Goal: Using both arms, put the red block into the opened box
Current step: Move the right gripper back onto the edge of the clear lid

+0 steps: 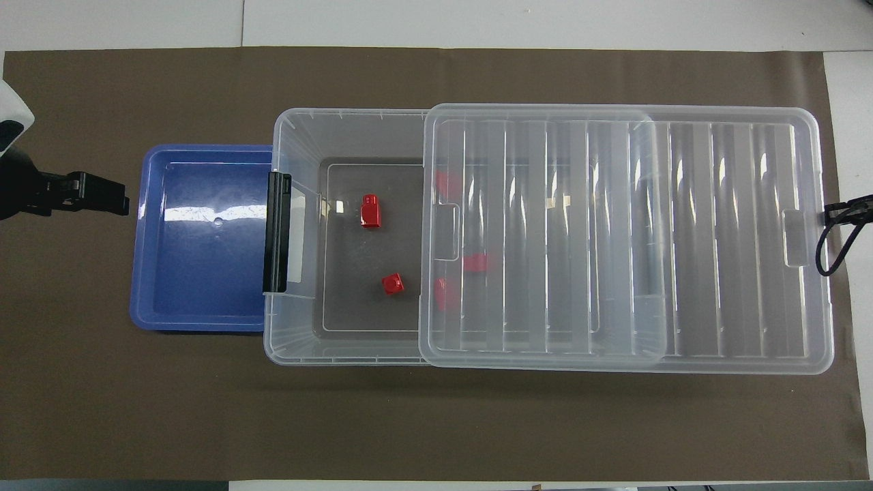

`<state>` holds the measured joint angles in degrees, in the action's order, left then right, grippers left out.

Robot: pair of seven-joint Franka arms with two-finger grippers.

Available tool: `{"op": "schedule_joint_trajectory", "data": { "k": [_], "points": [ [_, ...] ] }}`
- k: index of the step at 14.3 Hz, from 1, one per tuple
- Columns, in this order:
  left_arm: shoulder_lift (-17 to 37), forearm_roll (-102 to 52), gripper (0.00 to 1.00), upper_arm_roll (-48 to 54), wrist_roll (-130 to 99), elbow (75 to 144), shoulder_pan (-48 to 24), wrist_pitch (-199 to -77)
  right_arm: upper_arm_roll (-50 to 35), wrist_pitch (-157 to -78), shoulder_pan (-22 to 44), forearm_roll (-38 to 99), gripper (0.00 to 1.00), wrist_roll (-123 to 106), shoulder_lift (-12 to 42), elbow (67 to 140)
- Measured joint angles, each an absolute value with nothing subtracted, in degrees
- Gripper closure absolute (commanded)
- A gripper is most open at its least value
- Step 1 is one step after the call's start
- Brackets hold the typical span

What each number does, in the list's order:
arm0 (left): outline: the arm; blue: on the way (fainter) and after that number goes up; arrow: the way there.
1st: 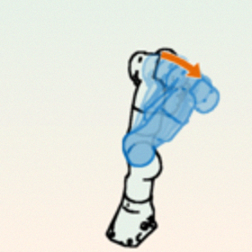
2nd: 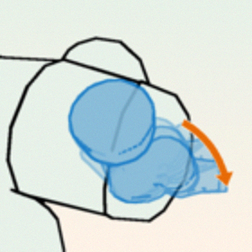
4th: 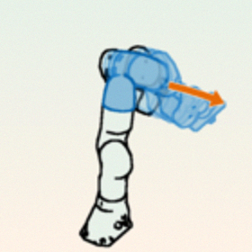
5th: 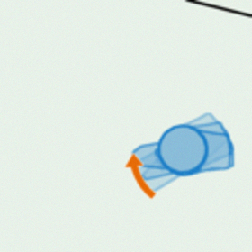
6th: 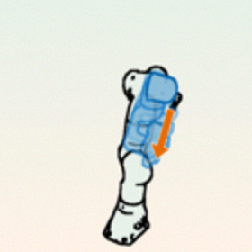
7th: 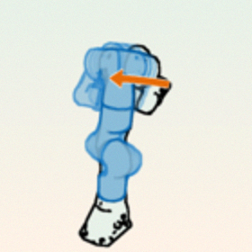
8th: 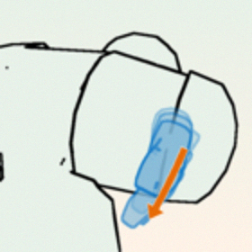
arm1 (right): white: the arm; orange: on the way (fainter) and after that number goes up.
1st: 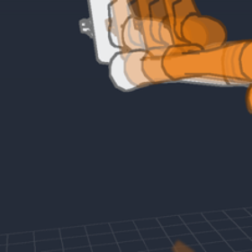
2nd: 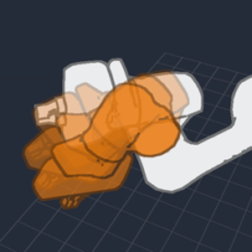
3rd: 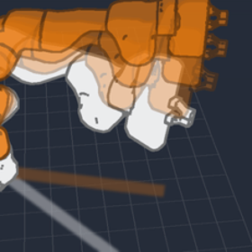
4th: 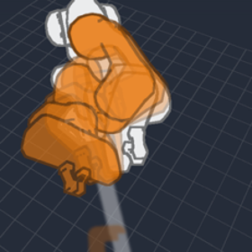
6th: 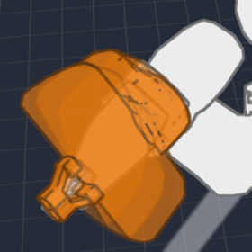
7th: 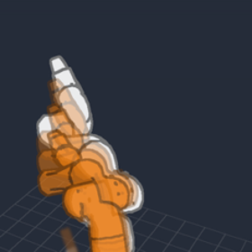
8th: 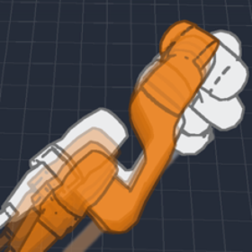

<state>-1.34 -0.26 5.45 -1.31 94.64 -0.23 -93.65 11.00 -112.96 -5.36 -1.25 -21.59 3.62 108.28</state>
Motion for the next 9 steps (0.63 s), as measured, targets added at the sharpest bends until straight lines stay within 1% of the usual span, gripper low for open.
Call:
{"op": "schedule_joint_trajectory", "data": {
  "k": [9],
  "points": [
    [-1.3,-0.6,0.00,4.8,-1.0,94.6,-0.1,-93.4,6.4,-113.0,-5.4,-1.2,1.00,-14.3,3.6,108.3]
  ]
}}
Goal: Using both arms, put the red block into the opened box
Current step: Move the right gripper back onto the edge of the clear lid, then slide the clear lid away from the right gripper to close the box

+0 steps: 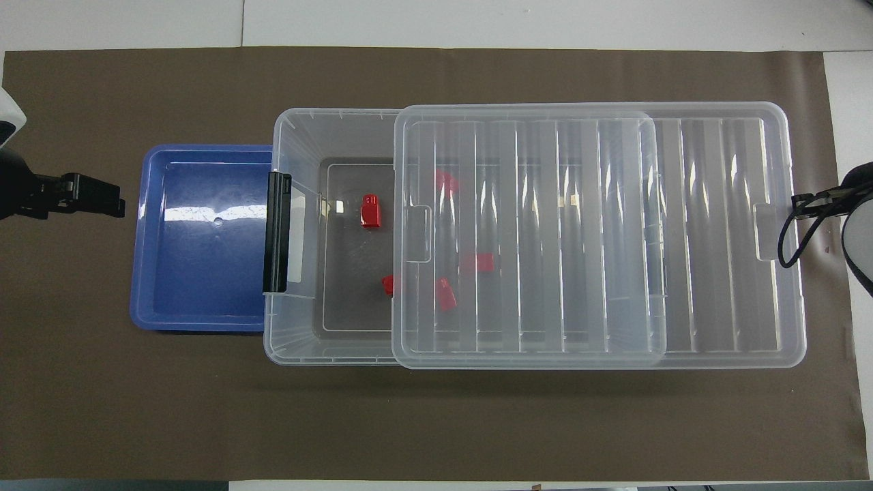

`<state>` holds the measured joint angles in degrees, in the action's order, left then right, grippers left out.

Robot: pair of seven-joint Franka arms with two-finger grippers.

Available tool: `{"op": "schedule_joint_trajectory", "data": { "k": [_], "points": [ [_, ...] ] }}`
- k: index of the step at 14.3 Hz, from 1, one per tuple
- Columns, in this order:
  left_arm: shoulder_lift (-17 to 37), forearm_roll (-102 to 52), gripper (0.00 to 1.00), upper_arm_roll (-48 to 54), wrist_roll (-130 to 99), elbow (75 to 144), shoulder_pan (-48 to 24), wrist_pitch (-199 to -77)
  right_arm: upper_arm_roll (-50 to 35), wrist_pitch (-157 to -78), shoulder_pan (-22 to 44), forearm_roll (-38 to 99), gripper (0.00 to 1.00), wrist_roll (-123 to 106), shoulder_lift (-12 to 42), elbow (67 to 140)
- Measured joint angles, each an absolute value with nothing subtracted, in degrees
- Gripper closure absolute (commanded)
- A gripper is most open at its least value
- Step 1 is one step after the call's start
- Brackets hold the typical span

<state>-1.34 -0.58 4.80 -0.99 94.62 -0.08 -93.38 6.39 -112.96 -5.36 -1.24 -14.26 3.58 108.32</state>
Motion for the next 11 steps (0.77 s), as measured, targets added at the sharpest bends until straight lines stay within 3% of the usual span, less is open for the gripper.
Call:
{"op": "schedule_joint_trajectory", "data": {
  "k": [11],
  "points": [
    [-1.3,-0.8,0.00,0.9,1.0,93.3,-2.2,-91.1,0.1,-113.0,-5.3,-1.2,1.00,-3.9,3.5,108.4]
  ]
}}
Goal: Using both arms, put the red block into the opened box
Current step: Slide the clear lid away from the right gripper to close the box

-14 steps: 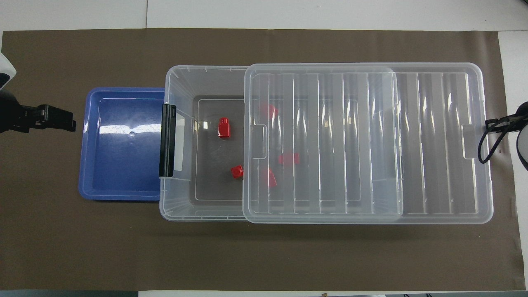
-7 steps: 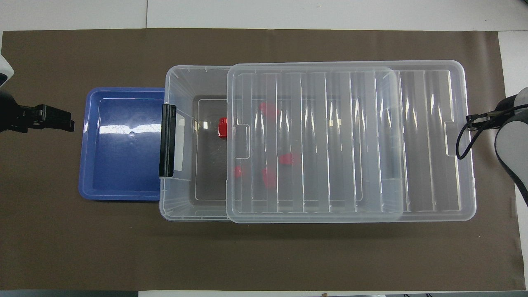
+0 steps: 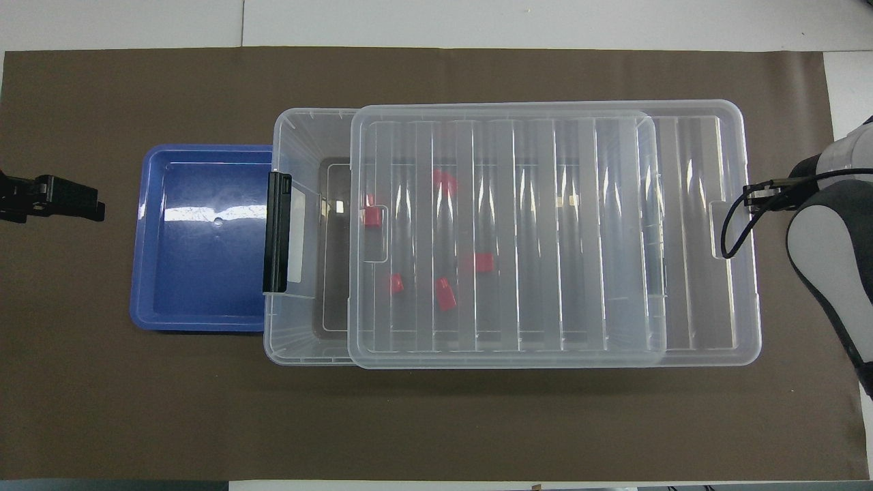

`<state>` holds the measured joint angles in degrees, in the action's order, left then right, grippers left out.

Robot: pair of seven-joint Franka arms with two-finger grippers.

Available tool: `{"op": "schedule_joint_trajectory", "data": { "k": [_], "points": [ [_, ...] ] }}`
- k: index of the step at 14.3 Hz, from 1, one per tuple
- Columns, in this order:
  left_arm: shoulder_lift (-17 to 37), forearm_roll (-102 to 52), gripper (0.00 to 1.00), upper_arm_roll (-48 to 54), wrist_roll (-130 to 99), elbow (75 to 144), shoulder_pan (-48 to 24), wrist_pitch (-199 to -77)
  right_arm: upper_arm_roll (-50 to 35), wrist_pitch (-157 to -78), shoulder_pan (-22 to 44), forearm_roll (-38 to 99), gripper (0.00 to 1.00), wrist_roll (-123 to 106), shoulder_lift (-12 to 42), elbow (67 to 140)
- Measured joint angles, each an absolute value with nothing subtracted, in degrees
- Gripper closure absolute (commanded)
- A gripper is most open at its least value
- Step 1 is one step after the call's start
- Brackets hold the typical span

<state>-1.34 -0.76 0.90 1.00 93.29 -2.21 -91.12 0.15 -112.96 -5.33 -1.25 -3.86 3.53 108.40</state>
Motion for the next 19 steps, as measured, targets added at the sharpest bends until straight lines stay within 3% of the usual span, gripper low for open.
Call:
{"op": "schedule_joint_trajectory", "data": {
  "k": [19],
  "points": [
    [-1.3,-1.1,0.00,0.1,1.0,93.4,-3.8,-91.1,-6.9,-113.0,-4.9,-1.3,1.00,8.0,3.4,108.5]
  ]
}}
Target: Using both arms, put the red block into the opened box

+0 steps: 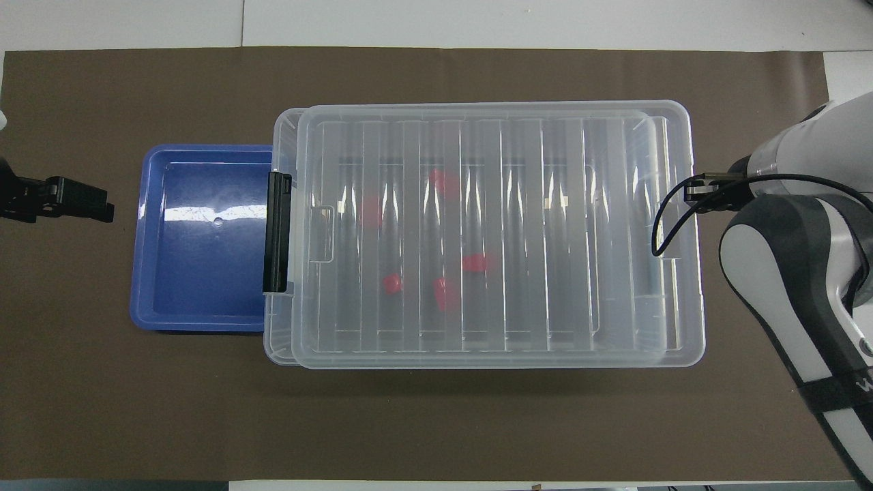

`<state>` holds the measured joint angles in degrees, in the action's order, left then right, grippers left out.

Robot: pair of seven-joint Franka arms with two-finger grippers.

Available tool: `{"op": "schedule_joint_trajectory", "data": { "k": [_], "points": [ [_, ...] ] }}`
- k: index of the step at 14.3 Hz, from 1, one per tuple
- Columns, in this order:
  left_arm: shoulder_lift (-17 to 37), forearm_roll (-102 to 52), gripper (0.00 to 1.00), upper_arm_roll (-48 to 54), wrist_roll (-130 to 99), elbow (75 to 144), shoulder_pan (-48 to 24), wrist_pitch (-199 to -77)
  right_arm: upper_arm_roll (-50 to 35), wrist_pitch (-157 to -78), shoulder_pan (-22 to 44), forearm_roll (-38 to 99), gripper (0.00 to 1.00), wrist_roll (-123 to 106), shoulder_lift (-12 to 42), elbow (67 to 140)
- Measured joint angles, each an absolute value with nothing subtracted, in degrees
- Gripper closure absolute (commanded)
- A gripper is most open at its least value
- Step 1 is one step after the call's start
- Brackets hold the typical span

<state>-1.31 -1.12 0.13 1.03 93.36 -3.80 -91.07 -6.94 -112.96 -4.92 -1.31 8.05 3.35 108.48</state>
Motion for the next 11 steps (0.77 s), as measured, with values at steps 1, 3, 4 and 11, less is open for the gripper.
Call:
{"op": "schedule_joint_trajectory", "data": {
  "k": [1,3,4,11],
  "points": [
    [-1.3,-1.1,0.00,0.1,1.0,93.4,-3.9,-91.1,-7.2,-113.0,-4.9,-1.3,1.00,8.7,3.3,108.5],
    [-1.3,-1.1,0.00,0.2,1.0,93.4,-4.2,-91.1,-7.7,-113.0,-4.9,-1.3,1.00,9.5,3.4,108.5],
    [-1.3,-1.1,0.00,0.2,1.0,93.4,-4.3,-91.1,-8.0,-113.0,-4.9,-1.3,1.00,9.7,3.4,108.5],
    [-1.3,-1.2,0.00,0.3,1.0,93.4,-4.3,-91.1,-8.3,-113.0,-4.9,-1.3,1.00,9.8,3.4,108.5]
  ]
}}
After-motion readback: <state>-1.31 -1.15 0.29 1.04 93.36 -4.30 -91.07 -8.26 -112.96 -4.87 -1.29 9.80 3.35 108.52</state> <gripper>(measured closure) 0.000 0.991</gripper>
